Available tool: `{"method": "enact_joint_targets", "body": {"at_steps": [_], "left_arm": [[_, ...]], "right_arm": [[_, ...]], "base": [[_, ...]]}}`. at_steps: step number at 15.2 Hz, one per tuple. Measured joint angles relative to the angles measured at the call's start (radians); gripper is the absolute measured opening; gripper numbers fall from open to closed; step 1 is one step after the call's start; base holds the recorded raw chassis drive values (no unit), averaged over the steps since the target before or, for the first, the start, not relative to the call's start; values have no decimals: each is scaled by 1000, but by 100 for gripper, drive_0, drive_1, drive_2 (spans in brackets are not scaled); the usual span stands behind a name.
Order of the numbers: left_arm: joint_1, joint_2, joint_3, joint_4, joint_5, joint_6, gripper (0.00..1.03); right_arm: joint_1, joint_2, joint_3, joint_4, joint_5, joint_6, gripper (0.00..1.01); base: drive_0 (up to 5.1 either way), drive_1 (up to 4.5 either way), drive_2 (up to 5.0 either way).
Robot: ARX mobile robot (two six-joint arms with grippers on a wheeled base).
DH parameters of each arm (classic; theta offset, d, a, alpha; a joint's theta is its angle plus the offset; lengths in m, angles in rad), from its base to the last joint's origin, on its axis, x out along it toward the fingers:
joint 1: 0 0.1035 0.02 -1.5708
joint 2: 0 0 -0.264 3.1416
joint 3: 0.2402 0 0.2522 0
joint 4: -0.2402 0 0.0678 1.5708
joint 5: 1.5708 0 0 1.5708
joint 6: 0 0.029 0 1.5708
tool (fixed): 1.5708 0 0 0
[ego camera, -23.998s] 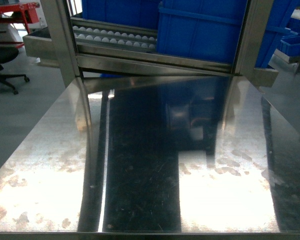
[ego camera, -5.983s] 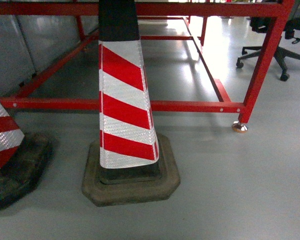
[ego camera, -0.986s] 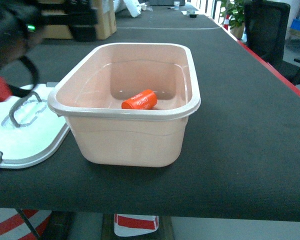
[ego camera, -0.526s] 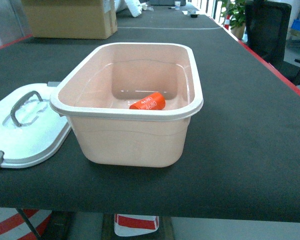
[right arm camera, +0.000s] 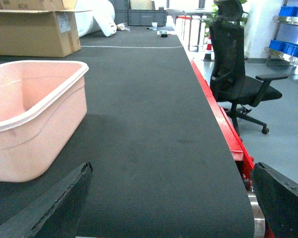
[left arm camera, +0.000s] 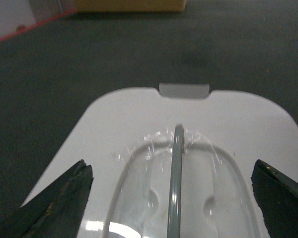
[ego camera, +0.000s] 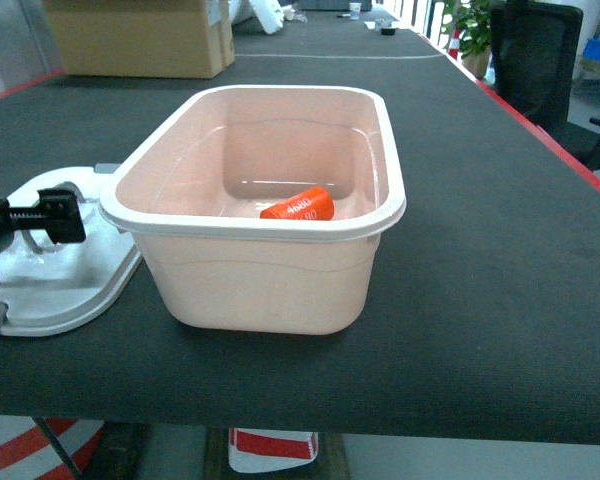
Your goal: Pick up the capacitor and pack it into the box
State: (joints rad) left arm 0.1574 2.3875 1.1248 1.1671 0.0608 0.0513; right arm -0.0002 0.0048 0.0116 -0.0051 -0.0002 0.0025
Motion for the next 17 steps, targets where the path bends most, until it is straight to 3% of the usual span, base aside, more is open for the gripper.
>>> {"method": "enact_joint_targets", "body": {"at_steps": [8, 14, 17], "left_arm": [[-4, 35, 36, -45, 14, 32, 2], [7, 34, 36, -45, -25, 12, 2], [34, -56, 23, -114, -55, -2, 2]], "right_arm": [[0, 0, 0, 0, 0, 0, 98], [0, 0, 0, 0, 0, 0, 98], [0, 0, 0, 0, 0, 0, 98]], "base": [[0, 0, 0], [0, 0, 0], [0, 0, 0]]}}
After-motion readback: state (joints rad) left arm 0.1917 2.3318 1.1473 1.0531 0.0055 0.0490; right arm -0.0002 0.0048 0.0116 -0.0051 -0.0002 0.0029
